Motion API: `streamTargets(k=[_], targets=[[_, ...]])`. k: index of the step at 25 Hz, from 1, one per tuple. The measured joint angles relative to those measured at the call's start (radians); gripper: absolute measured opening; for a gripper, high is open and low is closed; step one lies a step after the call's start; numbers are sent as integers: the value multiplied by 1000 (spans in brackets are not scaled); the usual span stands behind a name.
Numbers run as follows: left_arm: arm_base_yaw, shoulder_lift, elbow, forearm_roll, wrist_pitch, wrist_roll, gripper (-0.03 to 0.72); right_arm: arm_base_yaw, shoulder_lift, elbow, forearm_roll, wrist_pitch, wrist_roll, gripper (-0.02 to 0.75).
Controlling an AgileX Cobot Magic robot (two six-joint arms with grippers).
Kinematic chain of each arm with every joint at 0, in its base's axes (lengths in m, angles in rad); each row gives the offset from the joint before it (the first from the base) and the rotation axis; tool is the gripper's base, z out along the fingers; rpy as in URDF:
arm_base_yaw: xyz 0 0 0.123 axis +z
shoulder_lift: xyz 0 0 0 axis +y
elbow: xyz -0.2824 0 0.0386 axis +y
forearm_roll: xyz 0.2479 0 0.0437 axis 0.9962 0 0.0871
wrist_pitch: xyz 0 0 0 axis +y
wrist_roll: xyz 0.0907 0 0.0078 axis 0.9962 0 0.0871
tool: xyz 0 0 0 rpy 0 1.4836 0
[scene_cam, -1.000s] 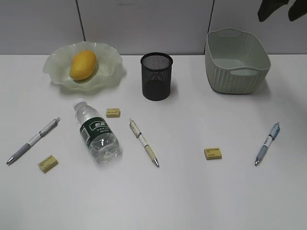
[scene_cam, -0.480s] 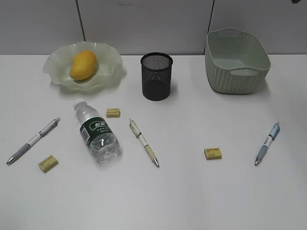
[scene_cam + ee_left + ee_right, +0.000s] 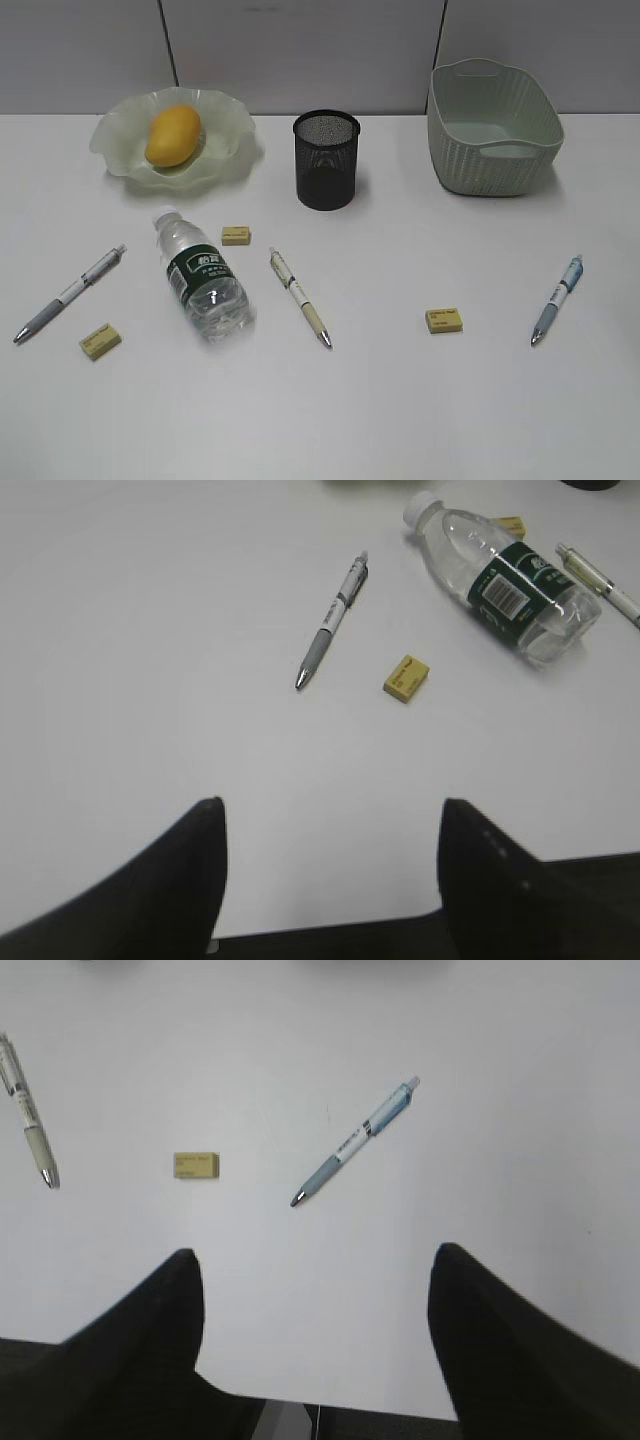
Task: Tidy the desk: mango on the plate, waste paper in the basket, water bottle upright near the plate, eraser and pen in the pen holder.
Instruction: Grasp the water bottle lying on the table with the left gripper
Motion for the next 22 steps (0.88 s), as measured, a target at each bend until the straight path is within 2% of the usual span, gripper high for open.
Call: streamTargets(k=[13,22], targets=[[0,0,0,0,0,0,498,0,-605,451,2,-97,0,552],[0,0,0,0,0,0,498,0,-951,635,2,-79,0,551]])
